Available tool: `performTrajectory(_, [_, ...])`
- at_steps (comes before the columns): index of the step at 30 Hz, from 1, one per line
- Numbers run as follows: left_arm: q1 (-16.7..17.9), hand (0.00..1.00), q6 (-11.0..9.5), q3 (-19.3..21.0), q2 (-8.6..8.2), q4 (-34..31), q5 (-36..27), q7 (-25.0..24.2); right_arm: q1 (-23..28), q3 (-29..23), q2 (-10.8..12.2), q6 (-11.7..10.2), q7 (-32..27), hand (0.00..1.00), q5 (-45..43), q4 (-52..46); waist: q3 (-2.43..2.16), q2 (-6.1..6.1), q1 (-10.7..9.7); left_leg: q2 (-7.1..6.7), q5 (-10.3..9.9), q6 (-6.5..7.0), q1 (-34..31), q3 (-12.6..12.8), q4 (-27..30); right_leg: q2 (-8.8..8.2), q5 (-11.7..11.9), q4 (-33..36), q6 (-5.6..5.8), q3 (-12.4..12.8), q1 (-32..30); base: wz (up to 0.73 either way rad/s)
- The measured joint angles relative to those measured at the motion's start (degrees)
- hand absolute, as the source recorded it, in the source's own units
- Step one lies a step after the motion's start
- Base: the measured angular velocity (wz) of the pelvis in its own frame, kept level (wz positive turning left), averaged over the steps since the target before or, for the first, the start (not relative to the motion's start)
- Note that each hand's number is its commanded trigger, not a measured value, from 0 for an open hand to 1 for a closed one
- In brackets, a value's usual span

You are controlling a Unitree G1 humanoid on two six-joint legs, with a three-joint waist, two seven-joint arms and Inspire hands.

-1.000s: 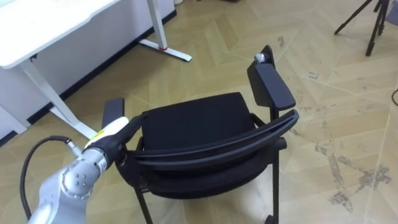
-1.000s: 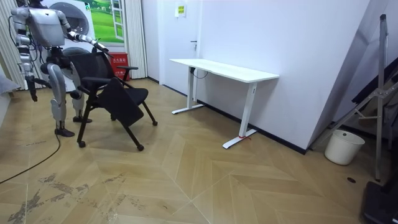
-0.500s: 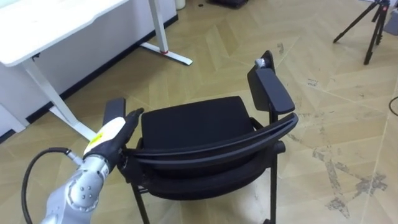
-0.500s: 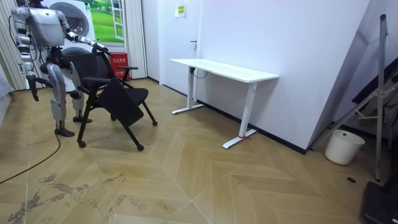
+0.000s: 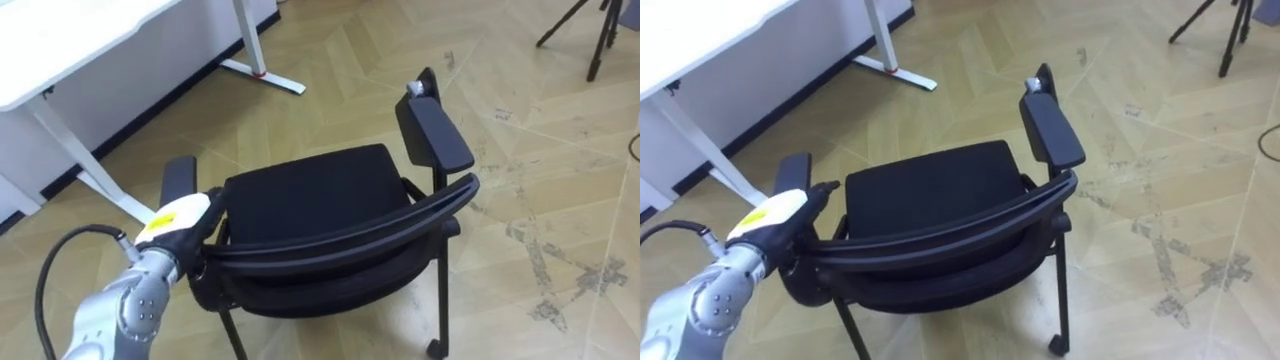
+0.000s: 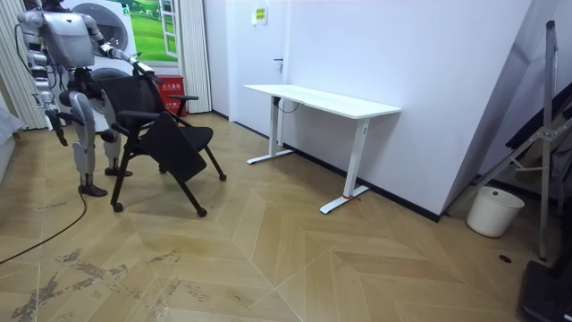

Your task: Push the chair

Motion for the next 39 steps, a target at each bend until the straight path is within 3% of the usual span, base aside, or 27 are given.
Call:
performTrajectory(4, [-0.1, 0.0, 0.8, -1.3, 0.58, -1.6, 1.8, -3.0, -1.0, 0.1, -0.2, -0.8, 1.2, 0.0, 0.5, 0.2, 0.31, 0.56, -1.1, -0.45, 0.0, 0.02, -0.2, 0.0, 0.1, -0.47, -0.4, 0.1, 0.31, 0.2, -0.2, 0.04])
performTrajectory(7, [-0.5, 0.0, 1.3, -3.3, 1.82, -3.9, 1.7, -5.1, -1.4, 0.1, -0.3, -2.1, 1.8, 0.0, 0.8, 1.3, 0.18, 0.89, -1.8, -0.82, 0.0, 0.4, -1.4, -0.2, 0.3, -0.83, -0.4, 0.2, 0.52, 0.2, -0.7, 0.05])
performTrajectory(8, [-0.5, 0.06, 1.4, -4.6, 2.36, -5.5, 1.6, -6.5, -1.7, 0.1, -0.2, -2.2, 1.8, 0.0, 0.8, 2.1, 0.17, 0.9, -2.6, -0.98, 0.0, 0.44, -1.7, -0.5, 0.3, -0.93, -0.4, 0.1, 0.54, 0.1, -0.8, 0.12])
performTrajectory(9, [-0.6, 0.27, 1.4, -5.4, 2.62, -6.2, 1.6, -7.1, -1.8, 0.1, -0.2, -2.3, 1.7, 0.0, 0.8, 2.5, 0.18, 0.9, -2.9, -1.03, 0.0, 0.45, -1.9, -0.6, 0.3, -0.97, -0.4, 0.1, 0.55, 0.1, -0.9, 0.09])
performTrajectory(10, [-1.0, 0.32, 1.3, -7.0, 2.67, -7.4, 1.6, -8.1, -1.9, 0.1, -0.2, -2.8, 1.7, 0.0, 0.8, 3.2, 0.17, 0.94, -3.4, -1.08, 0.0, 0.45, -2.0, -0.6, 0.3, -1.01, -0.4, 0.0, 0.6, 0.1, -1.0, 0.0])
performTrajectory(11, [-1.3, 0.53, 0.9, -8.7, 2.59, -8.4, 1.5, -8.9, -2.1, 0.1, -0.2, -3.0, 1.7, 0.0, 0.8, 3.8, 0.15, 0.98, -4.0, -1.08, 0.0, 0.45, -2.1, -0.5, 0.3, -1.01, -0.5, -0.1, 0.64, 0.1, -1.0, 0.0])
performTrajectory(12, [-1.4, 0.81, 0.7, -9.4, 2.57, -8.8, 1.5, -9.3, -2.2, 0.1, -0.2, -3.0, 1.7, 0.0, 0.8, 3.9, 0.13, 1.02, -4.3, -1.08, 0.0, 0.45, -2.1, -0.4, 0.3, -1.01, -0.5, -0.3, 0.64, 0.2, -1.1, -0.04])
performTrajectory(13, [-1.8, 1.0, 0.4, -10.5, 2.57, -9.4, 1.4, -9.8, -2.4, 0.1, -0.3, -3.5, 1.7, 0.0, 0.8, 4.1, -0.01, 1.21, -4.5, -1.08, 0.0, 0.45, -2.2, -0.1, 0.3, -0.99, -0.5, -0.6, 0.64, 0.3, -1.3, -0.07])
performTrajectory(16, [-3.1, 1.0, -0.1, -11.8, 2.54, -10.1, 0.2, -10.8, -2.3, 0.1, -0.3, -5.0, 1.5, 0.0, 1.1, 4.3, -0.08, 1.44, -4.9, -1.07, 0.0, 0.44, -2.6, 0.3, 0.3, -0.98, -0.5, -0.6, 0.62, 0.6, -1.8, -0.04])
performTrajectory(29, [-3.1, 1.0, -1.1, -13.0, 2.8, -10.9, 2.1, -8.7, -2.3, 0.1, -0.3, -5.3, 1.0, 0.0, 1.3, 4.3, 0.31, 0.87, -4.9, -1.07, 0.0, 0.44, -2.9, 0.4, 0.2, -0.97, -0.5, -0.8, 0.64, 0.6, -1.9, 0.01])
performTrajectory(39, [-3.1, 1.0, -2.1, -13.2, 3.35, -10.9, 2.2, -7.8, -2.4, -0.1, -0.4, -5.6, 1.6, 0.0, 2.4, 4.5, 0.16, 1.09, -4.7, -1.07, 0.0, 0.44, -2.9, 0.3, 0.2, -0.96, -0.5, -0.8, 0.63, 0.6, -1.8, 0.0])
